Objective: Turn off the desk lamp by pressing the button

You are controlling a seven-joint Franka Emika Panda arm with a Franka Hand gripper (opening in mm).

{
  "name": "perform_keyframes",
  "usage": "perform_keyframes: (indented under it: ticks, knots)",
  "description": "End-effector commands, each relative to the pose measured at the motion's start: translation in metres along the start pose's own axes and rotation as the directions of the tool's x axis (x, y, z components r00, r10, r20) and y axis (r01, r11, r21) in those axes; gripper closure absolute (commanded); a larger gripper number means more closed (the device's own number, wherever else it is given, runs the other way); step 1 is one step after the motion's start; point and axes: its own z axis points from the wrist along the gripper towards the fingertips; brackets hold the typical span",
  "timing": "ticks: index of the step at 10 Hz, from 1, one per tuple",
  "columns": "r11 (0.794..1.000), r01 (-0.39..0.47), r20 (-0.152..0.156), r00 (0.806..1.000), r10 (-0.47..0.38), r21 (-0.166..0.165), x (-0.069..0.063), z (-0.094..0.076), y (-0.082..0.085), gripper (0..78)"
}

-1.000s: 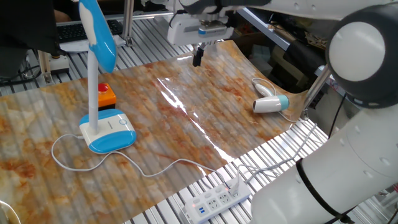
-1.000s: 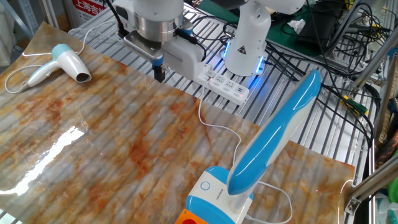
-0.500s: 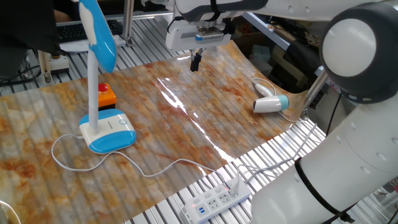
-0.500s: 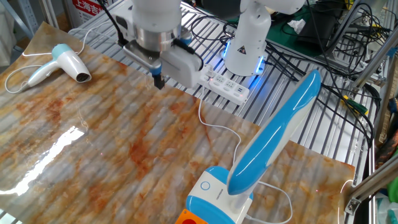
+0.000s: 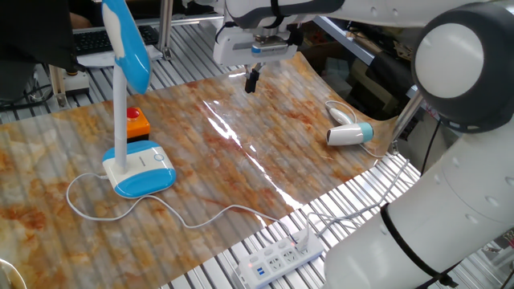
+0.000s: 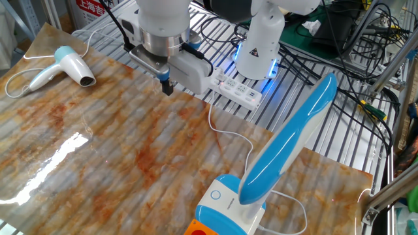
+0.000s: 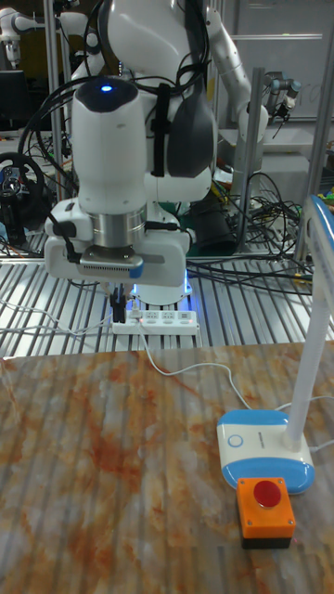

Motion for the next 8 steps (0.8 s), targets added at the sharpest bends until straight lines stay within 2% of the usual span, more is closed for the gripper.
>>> perform_keyframes:
  ticks: [1,3,8]
  knots:
    - [0.999,0.028,0.027,0.999,-0.027,-0.035,-0.0020,-0.0032,0.0005,77.6]
    - [0.999,0.031,0.029,0.999,-0.030,-0.037,-0.0020,-0.0032,0.0005,77.6]
    - [0.999,0.037,0.064,0.997,-0.035,-0.036,-0.0020,-0.0032,0.0005,77.6]
